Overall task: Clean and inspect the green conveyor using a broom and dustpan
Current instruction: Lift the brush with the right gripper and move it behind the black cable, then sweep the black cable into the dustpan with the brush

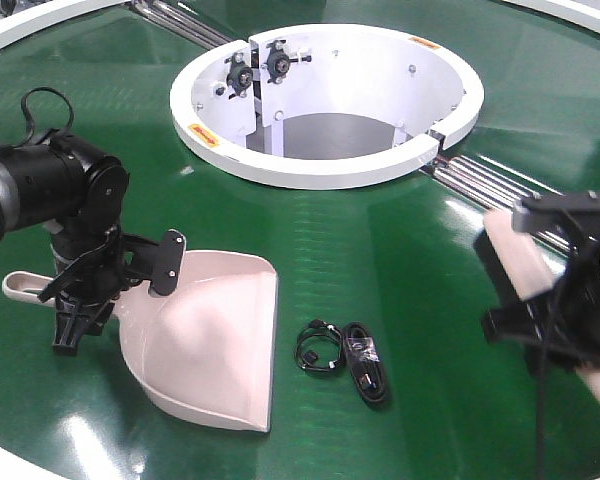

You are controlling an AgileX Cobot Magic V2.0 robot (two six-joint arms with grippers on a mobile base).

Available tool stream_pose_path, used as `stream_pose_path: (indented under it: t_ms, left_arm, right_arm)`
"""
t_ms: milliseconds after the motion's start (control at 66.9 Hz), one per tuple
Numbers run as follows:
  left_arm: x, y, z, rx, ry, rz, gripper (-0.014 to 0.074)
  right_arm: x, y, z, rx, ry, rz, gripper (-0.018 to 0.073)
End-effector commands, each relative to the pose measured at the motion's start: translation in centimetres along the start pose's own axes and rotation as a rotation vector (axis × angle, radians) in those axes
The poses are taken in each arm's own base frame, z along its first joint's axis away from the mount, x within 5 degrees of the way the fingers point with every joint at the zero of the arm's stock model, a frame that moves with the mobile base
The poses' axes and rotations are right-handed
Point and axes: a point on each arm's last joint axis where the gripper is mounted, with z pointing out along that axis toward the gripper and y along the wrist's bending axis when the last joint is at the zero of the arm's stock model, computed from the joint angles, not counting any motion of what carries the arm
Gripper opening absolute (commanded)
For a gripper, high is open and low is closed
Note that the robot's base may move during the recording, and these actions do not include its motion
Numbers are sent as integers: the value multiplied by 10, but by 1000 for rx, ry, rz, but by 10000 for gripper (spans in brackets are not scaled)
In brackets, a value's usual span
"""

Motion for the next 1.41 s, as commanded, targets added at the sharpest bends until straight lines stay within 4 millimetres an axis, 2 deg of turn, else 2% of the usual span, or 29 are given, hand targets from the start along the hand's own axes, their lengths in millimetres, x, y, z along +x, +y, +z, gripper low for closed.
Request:
stream_pose_path:
  t_ms: [0, 75, 149, 284, 538, 658, 987, 1256, 1390]
  left_arm:
    - [3, -1, -22, -47, -6, 10, -7]
    - [3, -1, -22, -47, -6, 10, -7]
    - [3, -1, -22, -47, -6, 10, -7]
    - [3, -1, -22, -47, -6, 10, -7]
    - [3, -1, -22, -47, -6, 10, -7]
    - [3, -1, -22, -47, -6, 10, -7]
    - [3, -1, -22, -47, -6, 10, -7]
    - [3, -1, -22, -47, -6, 10, -7]
    - [3, -1, -22, -47, -6, 10, -7]
  right_arm:
    - [19, -4, 6, -2, 5, 50, -6]
    - [38, -4, 26, -24, 51, 68, -6]
    - [47, -3, 37, -58, 47, 93, -6]
    - [48, 2, 42, -118, 38, 129, -5]
    - [31, 12, 42, -158, 40, 141, -4]
    - [20, 27, 47, -139, 60, 78, -4]
    - [-9, 65, 74, -76, 173, -18, -4]
    - [-23, 94, 93, -67, 274, -66, -4]
    - [-32, 114, 95, -87, 284, -94, -4]
